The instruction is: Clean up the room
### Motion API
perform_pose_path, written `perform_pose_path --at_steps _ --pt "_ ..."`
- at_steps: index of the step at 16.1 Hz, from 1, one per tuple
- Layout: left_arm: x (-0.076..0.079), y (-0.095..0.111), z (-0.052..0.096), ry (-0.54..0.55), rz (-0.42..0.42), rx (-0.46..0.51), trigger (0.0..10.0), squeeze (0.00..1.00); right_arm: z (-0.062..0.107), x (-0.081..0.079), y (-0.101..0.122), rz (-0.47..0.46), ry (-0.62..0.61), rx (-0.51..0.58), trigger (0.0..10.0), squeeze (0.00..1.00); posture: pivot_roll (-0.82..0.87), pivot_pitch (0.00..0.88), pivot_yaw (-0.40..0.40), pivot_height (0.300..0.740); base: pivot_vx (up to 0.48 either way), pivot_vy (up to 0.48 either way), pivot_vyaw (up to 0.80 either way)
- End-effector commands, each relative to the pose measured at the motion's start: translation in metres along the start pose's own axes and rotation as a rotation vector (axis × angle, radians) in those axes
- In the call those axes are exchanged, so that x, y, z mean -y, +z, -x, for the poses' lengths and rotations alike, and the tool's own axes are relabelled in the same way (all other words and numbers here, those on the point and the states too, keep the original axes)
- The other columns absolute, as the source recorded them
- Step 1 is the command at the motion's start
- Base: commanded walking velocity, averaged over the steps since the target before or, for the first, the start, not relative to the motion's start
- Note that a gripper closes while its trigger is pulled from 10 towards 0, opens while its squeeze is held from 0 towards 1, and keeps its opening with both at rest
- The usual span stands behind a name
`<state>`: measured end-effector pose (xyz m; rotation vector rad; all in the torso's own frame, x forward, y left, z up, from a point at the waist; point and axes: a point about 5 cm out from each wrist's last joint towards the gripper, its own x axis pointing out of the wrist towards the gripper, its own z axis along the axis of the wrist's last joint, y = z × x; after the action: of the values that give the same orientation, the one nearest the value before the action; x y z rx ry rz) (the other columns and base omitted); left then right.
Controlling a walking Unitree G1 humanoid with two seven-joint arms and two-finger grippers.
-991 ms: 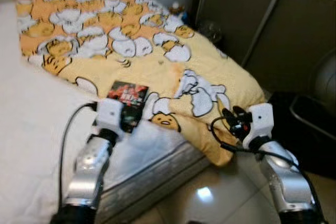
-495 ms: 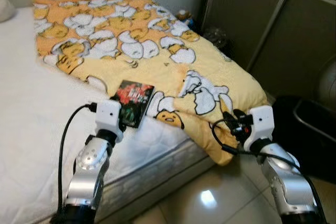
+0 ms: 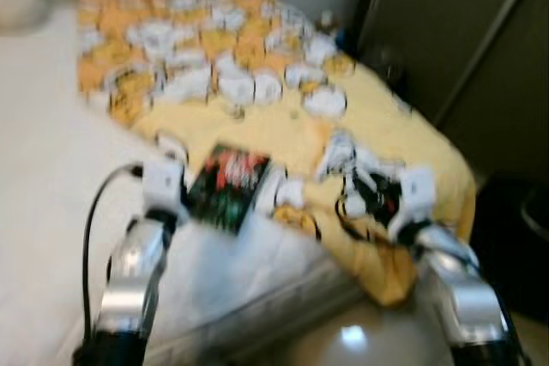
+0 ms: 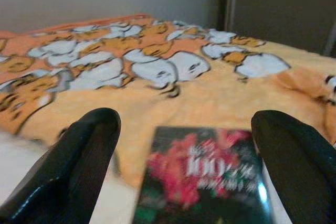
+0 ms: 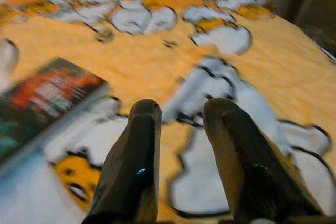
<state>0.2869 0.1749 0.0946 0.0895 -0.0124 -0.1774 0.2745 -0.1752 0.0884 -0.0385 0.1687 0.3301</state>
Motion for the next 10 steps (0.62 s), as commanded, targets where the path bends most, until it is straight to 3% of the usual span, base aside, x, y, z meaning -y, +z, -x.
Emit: perform_pose_path --at_steps 1,6,10 --pt "0.011 0.0 -0.002 -0.027 0.014 0.001 10.0 0.0 0.008 0.011 -0.005 -0.001 -0.033 -0.026 10.0 0.0 -0.03 0.0 -0.042 0.74 0.0 0.0 0.0" --pt "0.009 -0.005 -0.001 -0.019 0.048 -0.025 10.0 0.0 0.006 0.011 -0.004 0.0 -0.025 -0.027 10.0 0.0 -0.03 0.0 -0.045 0.74 0.0 0.0 0.0" --pt "0.011 -0.005 -0.015 -0.019 0.079 -0.051 10.0 0.0 0.005 0.012 -0.002 -0.005 -0.029 -0.024 10.0 0.0 -0.05 0.0 -0.048 0.74 0.0 0.0 0.0"
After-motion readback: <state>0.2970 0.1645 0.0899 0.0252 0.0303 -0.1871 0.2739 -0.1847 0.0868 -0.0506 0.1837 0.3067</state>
